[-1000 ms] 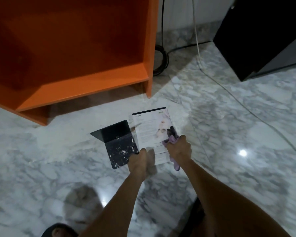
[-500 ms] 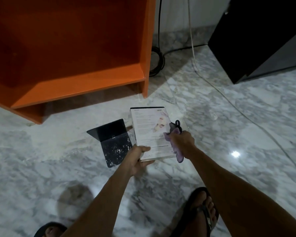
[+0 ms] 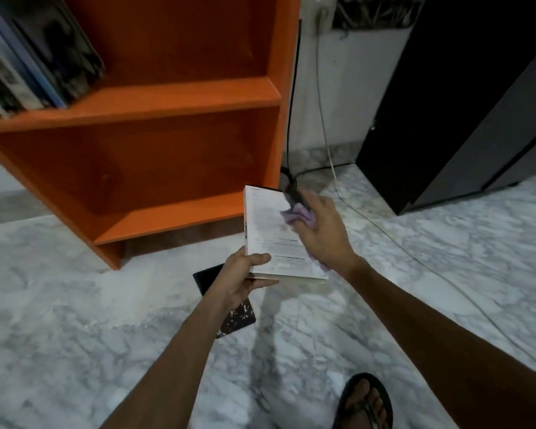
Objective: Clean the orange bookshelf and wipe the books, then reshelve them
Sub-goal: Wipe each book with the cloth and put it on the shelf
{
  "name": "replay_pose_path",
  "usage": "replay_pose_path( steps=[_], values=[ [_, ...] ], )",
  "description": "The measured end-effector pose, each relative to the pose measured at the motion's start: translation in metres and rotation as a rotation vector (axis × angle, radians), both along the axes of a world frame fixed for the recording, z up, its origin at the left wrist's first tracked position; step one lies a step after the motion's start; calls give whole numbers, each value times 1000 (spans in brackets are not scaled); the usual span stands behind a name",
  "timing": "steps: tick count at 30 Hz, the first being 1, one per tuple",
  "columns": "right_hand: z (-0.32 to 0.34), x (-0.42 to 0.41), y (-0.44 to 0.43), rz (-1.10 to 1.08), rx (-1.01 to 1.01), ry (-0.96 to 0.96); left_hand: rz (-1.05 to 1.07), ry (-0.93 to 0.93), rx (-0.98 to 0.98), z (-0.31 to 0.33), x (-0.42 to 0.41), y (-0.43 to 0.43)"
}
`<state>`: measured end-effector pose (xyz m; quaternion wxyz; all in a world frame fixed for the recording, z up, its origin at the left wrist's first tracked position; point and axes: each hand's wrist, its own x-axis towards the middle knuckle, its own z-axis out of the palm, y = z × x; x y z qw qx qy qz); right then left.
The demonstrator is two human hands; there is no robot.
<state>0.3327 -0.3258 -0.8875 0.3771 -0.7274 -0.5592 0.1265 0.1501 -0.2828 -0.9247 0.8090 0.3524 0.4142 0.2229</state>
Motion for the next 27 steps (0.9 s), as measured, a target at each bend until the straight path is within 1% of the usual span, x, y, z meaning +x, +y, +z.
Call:
replay_pose_path(
  steps=[2, 4, 6, 7, 8, 10, 12, 14, 15, 16, 17, 18, 20, 22, 24, 27],
  values=[
    [21, -28, -6, 220, 37, -119, 6, -36, 71, 28, -10, 1],
    [30, -51, -13, 365, 90, -305, 3, -66, 143, 53, -23, 0],
    [39, -60, -17, 494, 216, -342, -21, -74, 192, 76, -41, -4],
    [46, -59, -14, 508, 266, -336, -37, -72, 205, 84, -50, -5],
    [54, -58, -10, 487, 297, -318, -52, -67, 214, 91, -60, -7],
    [74, -57, -5, 392, 281, -249, -72, -39, 238, 102, -77, -11],
    [80, -40, 10, 245, 203, -151, -74, -25, 246, 109, -90, -17],
    [90, -24, 28, 71, 102, 16, -70, -29, 248, 115, -100, -24],
    [98, -20, 34, -29, 85, 62, -66, -28, 245, 117, -105, -26],
    [109, -25, 37, -133, 138, 64, -58, -24, 248, 119, -108, -27],
    [118, -37, 36, -145, 215, 118, -44, -17, 254, 121, -110, -26],
    [126, -58, 30, -72, 266, 114, -31, -14, 262, 123, -112, -25],
    [125, -107, 2, 221, 282, -69, 0, -20, 278, 129, -111, -24],
    [108, -143, -24, 449, 226, -248, 58, -39, 313, 133, -109, -25],
    [89, -154, -31, 492, 271, -356, 73, -43, 348, 137, -110, -28],
    [90, -147, -21, 514, 330, -293, 35, -82, 375, 138, -117, -29]
  ],
)
